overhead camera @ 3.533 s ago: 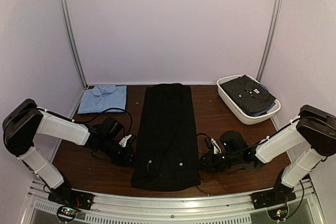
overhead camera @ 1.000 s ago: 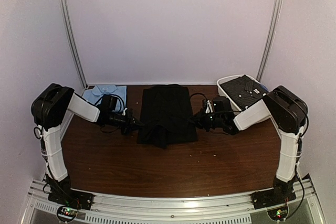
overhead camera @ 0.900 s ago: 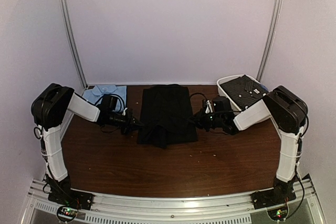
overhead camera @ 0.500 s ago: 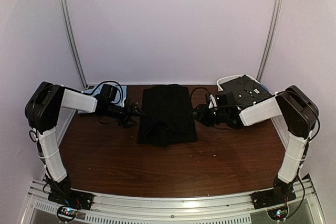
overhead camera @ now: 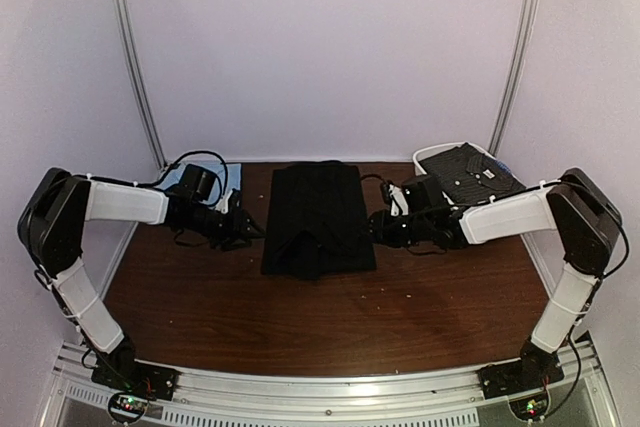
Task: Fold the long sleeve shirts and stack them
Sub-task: Fold the rectangle-folded shirt at the center of the board, then move the 2/3-rectangle-folded shirt to the center of the board.
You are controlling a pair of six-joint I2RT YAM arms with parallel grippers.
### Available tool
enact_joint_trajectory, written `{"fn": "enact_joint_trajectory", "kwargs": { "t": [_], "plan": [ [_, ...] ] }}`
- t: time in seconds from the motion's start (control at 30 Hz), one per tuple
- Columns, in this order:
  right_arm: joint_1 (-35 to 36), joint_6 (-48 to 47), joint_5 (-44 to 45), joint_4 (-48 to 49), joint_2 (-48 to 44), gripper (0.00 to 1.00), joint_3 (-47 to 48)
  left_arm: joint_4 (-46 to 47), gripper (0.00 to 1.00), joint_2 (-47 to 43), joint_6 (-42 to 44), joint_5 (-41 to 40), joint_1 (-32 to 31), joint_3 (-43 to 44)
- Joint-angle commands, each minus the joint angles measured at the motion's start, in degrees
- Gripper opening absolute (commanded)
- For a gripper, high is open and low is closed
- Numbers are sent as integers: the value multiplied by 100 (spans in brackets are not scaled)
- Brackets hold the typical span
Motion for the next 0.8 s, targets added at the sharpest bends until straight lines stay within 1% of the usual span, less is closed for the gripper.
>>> {"fn": "enact_joint_trajectory", "kwargs": {
  "t": [0.0,0.07,0.1,0.23,0.47,0.6,0.7,0.77],
  "plan": [
    [187,-414,464,-432,68,33,27,67,48,-162,133,-161,-188,-488],
    [279,-475,586,-549,153,28,85,102,41,-217,100,-269,-260,-653],
    [318,-503,650,-605,186,26,108,102,40,-218,96,-289,-287,-719],
    [427,-573,931,-797,215,25,104,167,35,-180,82,-382,-384,-855],
    [426,-602,1003,-895,325,23,-65,263,30,78,-9,-430,-588,-806],
    [432,-576,1115,-1048,351,23,-134,260,29,151,-61,-445,-609,-852],
    [460,-533,1155,-1071,318,26,-246,265,29,159,-70,-463,-613,-919],
    [489,-519,1168,-1083,327,30,-306,267,28,176,-72,-467,-621,-954]
  ]
}}
